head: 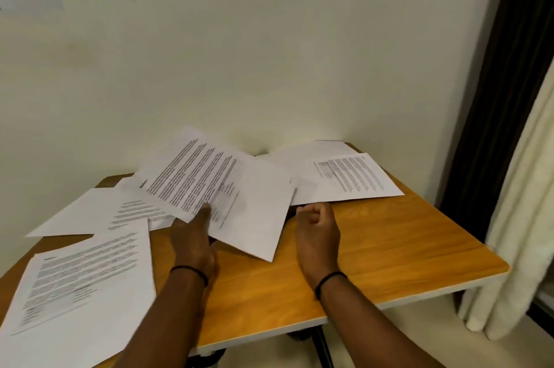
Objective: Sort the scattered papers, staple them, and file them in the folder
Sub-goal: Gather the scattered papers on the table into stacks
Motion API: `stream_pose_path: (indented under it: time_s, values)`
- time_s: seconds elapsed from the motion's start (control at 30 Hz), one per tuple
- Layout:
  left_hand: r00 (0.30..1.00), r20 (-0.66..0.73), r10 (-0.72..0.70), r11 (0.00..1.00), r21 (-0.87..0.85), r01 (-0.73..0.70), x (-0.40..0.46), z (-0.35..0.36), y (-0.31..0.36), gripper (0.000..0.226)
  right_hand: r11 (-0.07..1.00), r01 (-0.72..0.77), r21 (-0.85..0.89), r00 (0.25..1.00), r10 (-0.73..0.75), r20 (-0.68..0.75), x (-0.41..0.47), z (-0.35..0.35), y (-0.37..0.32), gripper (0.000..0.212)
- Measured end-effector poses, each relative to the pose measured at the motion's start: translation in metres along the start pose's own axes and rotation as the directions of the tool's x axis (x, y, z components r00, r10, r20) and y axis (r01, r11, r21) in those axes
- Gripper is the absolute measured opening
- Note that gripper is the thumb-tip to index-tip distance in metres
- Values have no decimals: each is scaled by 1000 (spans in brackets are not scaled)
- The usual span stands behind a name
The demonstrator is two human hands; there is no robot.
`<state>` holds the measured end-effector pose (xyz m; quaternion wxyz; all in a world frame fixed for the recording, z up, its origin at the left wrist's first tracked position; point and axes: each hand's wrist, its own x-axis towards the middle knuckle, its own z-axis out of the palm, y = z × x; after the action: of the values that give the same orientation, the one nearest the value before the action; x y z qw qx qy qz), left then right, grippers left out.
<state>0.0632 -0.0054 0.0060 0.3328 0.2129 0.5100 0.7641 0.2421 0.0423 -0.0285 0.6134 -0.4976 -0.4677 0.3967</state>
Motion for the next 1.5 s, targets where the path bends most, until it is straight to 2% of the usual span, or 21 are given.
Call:
stream_pose_path:
  time_s: [0.03,0.07,0.1,0.13,0.27,0.33,0.43,0.57,0.6,0.67,0.7,0.77,0.93,1.0,1.03,1.13,1.17,1.27,1.37,1.43,1.5]
  values:
    - [1000,5,3,999,40,-3,4,-4,0,34,971,120,-207,988,-137,-68,9,-3,2,8]
    - [1000,19,8,996,84,-9,8,-9,-1,33,873,237,-425,954,-292,-66,20,-5,5,11]
    - [999,29,21,990,141,-25,10,-13,0,34,736,335,-588,910,-414,0,33,-8,12,16]
    - [998,39,40,982,182,-46,14,-19,1,34,610,388,-690,883,-461,89,45,-6,18,22]
    - [996,42,81,949,303,-90,17,-31,0,22,345,435,-832,894,-280,351,67,-4,26,62]
    - [997,53,62,939,337,-76,21,-34,-1,17,259,446,-857,891,-221,397,76,2,26,62]
    - [994,98,37,935,348,-70,24,-34,-5,29,184,429,-885,898,-191,396,82,4,30,50]
    - [994,103,47,934,348,-80,23,-33,-7,26,233,453,-860,872,-318,373,76,3,29,26]
    - [993,103,56,932,350,-89,22,-32,-8,24,254,490,-834,843,-384,378,74,2,27,19]
    - [991,112,74,932,345,-109,21,-32,-8,22,275,586,-762,755,-525,392,73,0,25,31]
    - [991,112,77,934,339,-111,21,-33,-9,21,302,623,-722,721,-580,380,71,0,23,29]
    - [992,114,58,942,322,-92,23,-34,-11,20,320,684,-656,634,-706,316,67,-1,23,8]
    - [991,131,33,954,292,-70,28,-37,-15,23,290,791,-538,505,-806,309,45,13,23,24]
    - [992,126,17,963,264,-50,28,-36,-14,29,319,781,-537,522,-806,279,40,18,19,26]
    - [992,124,4,967,252,-35,28,-36,-13,31,375,756,-537,564,-789,243,38,18,16,23]
    - [993,118,-30,970,242,1,33,-38,-12,32,715,540,-444,824,-557,106,37,18,10,21]
    - [991,127,-45,971,240,13,34,-38,-12,31,781,474,-407,875,-469,119,38,17,10,25]
    - [984,151,-89,972,230,53,37,-40,-12,24,766,523,-374,849,-431,304,35,21,12,38]
    - [980,178,-94,980,190,59,37,-40,-9,14,809,533,-246,796,-382,470,30,27,15,30]
    - [979,180,-99,985,157,71,39,-42,-8,27,848,510,-143,772,-378,511,30,29,18,32]
    - [974,192,-120,991,87,105,42,-46,-9,38,908,414,-62,798,-330,504,31,29,18,45]
